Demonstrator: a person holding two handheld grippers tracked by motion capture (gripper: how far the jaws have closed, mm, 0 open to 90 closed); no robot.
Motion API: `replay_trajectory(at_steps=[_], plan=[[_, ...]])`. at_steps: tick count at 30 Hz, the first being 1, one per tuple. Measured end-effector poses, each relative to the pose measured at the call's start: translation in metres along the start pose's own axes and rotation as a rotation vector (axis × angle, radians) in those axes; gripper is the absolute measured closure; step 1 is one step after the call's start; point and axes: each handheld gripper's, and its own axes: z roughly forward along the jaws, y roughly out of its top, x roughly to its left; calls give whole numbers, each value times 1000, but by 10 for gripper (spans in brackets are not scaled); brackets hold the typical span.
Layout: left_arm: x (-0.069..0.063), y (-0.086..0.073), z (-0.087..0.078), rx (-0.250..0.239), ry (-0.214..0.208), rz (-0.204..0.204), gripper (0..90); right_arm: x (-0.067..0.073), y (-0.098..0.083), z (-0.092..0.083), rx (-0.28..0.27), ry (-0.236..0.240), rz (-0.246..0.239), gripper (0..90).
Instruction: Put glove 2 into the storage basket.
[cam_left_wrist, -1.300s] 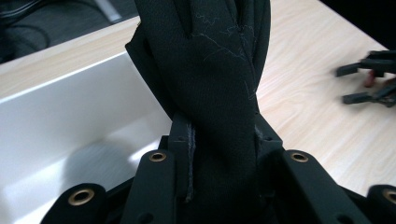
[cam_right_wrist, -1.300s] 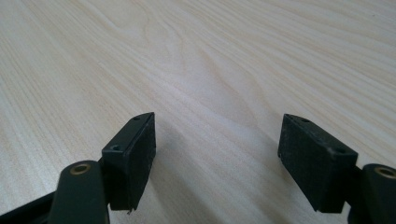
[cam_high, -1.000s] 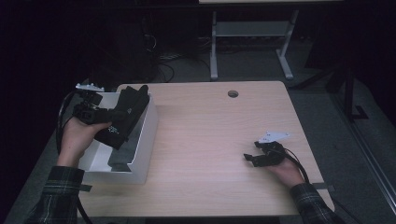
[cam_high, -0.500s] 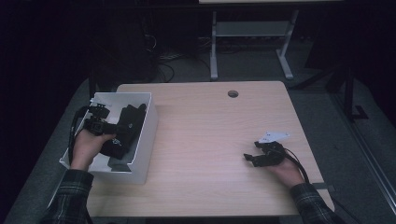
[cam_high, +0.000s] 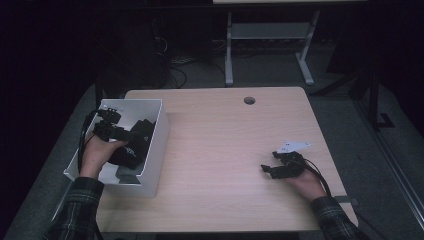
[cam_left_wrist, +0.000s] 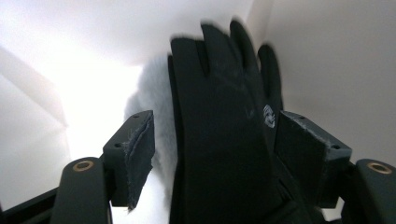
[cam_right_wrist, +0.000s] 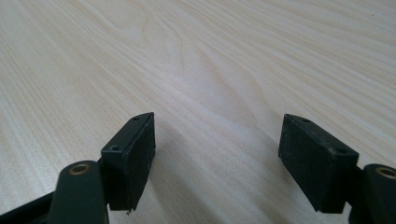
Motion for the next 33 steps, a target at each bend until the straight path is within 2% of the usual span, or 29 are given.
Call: replay_trajectory(at_steps=[4, 7, 9, 10, 11, 12, 13, 14, 15, 24, 25, 26, 28, 29, 30, 31, 32, 33], plan=[[-5, 9, -15, -39, -12, 23, 266, 0, 0, 0, 0, 0, 0, 272], [-14, 17, -27, -79, -41, 44, 259, 0, 0, 0, 1, 0, 0, 271], [-17, 19, -30, -91, -51, 49, 254, 0, 0, 0, 0, 0, 0, 271], [-26, 22, -33, -111, -71, 65, 253, 0, 0, 0, 1, 0, -1, 271], [-26, 22, -33, -111, -71, 65, 253, 0, 0, 0, 1, 0, 0, 271], [-37, 25, -35, -124, -93, 81, 252, 0, 0, 0, 1, 0, 0, 271], [-43, 27, -35, -129, -105, 94, 249, 0, 0, 0, 1, 0, 0, 270], [-43, 27, -35, -129, -105, 94, 247, 0, 0, 0, 1, 0, 0, 270], [-49, 29, -35, -128, -118, 115, 247, 0, 0, 0, 1, 0, -1, 270], [-96, 39, -31, -162, -198, 182, 243, 0, 0, 0, 0, 1, -1, 269], [-107, 40, -29, -173, -219, 192, 243, 0, 0, 0, 0, 0, 0, 267], [-107, 40, -29, -173, -219, 192, 243, 0, 0, 0, 0, 0, 0, 266], [-125, 39, -24, -167, -243, 212, 244, 0, 0, 0, 1, 0, 1, 264], [-130, 38, -21, -168, -253, 217, 244, 0, 0, 0, 1, 0, 1, 263], [-130, 38, -21, -168, -253, 217, 244, 0, 0, 0, 1, 0, 1, 263], [-142, 36, -15, -155, -270, 236, 243, 0, 0, 0, 1, 1, 0, 261], [-142, 36, -15, -155, -270, 236, 244, 0, 0, 0, 1, 1, 0, 261], [-149, 34, -10, -149, -282, 245, 244, 0, 0, 0, 1, 1, 0, 261]])
